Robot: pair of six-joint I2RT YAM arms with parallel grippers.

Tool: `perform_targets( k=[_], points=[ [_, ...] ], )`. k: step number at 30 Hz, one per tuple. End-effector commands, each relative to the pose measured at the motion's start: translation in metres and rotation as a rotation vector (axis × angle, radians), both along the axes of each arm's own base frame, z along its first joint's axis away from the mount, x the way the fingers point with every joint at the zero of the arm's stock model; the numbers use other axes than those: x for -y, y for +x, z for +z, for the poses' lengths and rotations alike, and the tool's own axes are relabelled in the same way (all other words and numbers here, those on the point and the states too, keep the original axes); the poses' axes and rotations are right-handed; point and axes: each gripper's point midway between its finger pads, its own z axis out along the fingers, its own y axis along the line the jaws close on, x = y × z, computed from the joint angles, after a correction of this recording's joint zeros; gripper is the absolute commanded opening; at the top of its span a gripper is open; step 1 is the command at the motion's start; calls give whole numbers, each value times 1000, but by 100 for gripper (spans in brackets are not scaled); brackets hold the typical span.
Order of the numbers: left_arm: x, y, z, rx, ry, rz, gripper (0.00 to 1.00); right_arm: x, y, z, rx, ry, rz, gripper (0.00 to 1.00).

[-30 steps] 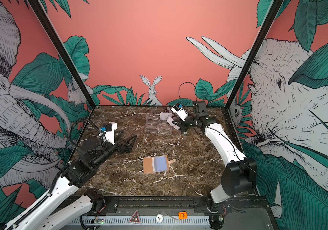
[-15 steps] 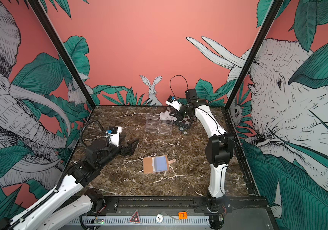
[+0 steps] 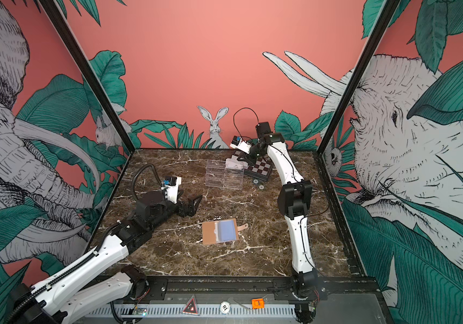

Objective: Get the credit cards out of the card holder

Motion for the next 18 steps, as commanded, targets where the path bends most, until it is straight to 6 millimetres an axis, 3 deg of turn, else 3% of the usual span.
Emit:
perform_targets(
  k=[1, 18],
  points=[
    [2, 5, 22, 48, -46, 4, 99, -5, 3, -1, 63, -13, 48, 0],
    [2, 8, 13, 19, -47, 21, 99, -33, 20, -23, 143, -6, 115, 0]
  ],
)
